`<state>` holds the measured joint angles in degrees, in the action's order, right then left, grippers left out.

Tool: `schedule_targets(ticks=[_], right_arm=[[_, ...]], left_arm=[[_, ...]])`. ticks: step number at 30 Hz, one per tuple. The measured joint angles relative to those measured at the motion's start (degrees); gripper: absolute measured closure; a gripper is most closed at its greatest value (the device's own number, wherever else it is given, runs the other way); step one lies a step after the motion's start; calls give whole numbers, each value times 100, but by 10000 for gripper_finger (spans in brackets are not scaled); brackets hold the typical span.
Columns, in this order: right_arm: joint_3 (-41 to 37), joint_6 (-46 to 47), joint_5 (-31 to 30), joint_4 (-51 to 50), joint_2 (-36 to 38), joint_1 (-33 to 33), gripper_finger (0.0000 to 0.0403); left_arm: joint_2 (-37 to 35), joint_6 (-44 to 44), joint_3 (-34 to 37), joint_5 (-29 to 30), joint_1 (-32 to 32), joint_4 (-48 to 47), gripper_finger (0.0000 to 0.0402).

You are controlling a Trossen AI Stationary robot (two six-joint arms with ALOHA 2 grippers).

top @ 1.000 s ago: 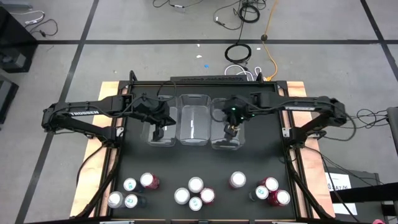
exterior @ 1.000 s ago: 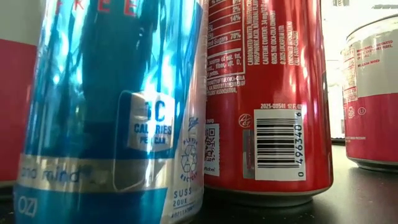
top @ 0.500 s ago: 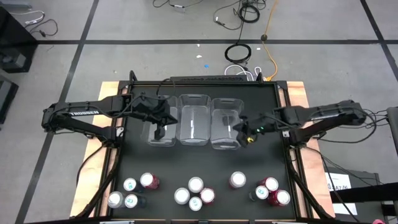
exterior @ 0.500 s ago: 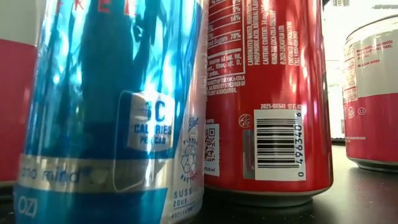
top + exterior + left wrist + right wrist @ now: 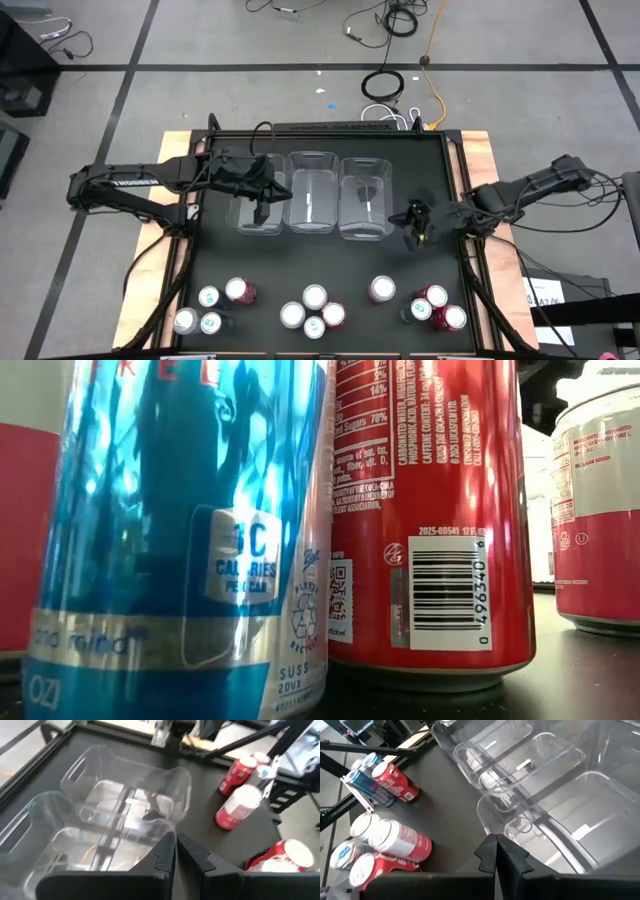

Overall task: Sort soda cans
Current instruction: Put the red soda can into the right transparent bin

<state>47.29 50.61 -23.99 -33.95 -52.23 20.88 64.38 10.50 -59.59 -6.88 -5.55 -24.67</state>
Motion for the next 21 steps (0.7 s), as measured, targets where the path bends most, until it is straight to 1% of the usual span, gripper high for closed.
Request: schedule_targets(ticks=[6, 13, 18, 21], right_arm=[[0, 736, -546, -461, 101, 672, 403], [0, 1510, -982, -796, 72, 1444, 403], [-1, 1954, -1229, -1023, 70, 1859, 403], [-2, 2062, -1258, -1061, 56, 1981, 403]], left_arm=[[-2, 343, 0, 650, 382, 203, 375], [0, 927, 0, 1346, 935, 202, 375], [0, 1029, 0, 1420, 1287, 293, 375], [0, 1269, 0, 1438, 1449, 378, 375]])
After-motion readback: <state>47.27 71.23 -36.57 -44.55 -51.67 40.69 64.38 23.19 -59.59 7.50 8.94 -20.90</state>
